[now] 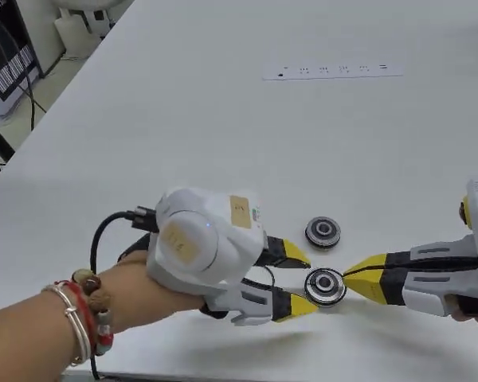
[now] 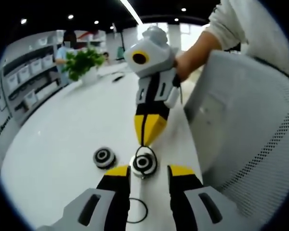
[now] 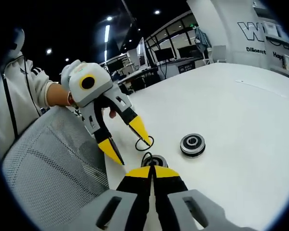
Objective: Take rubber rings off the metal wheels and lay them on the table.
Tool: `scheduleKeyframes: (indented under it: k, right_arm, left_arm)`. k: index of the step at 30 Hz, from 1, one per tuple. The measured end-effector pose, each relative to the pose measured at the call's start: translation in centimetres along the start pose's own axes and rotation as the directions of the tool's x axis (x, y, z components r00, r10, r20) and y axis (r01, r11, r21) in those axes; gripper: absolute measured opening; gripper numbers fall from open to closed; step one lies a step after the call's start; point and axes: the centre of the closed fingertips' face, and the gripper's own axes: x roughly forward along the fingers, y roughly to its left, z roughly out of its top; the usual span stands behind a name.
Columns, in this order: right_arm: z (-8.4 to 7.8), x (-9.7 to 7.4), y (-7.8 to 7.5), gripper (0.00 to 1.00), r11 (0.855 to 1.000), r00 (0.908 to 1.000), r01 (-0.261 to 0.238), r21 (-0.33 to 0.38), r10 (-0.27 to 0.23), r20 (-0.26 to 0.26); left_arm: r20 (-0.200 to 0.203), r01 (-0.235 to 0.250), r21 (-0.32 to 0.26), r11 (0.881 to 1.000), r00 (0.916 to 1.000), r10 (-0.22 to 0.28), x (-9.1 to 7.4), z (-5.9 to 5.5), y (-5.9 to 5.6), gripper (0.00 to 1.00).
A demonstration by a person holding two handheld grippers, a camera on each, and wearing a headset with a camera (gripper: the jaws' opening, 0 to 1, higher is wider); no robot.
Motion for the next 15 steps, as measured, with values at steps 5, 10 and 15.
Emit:
scheduleKeyframes:
  k: [5,10,15]
  right_arm:
    - [0.9,-1.0,-0.1,0.00,1.000,0.9996,0.025,-0.003,-0.025,0.011]
    - [1.6,-1.7,0.1,0.00,0.999,0.9987,0.049,-0.009,-0.049,0.016]
    - [2.2,-2.2,0.6,0.00,0.998,0.9978,0.063,-0.016,-0.063,0.019]
  left_arm:
    - [0.027,-0.003,0.000,1.000,0.9996,0.003,-2.3,1.3,0.0,0.44]
    - [0.035,-0.052,-0.039,0.998,0.9979,0.054,-4.8,1.3,0.4,0.53]
    - [0.044,-0.105,-0.076,0.992,0.9931,0.108,-7.3,0.8,0.9,0.65]
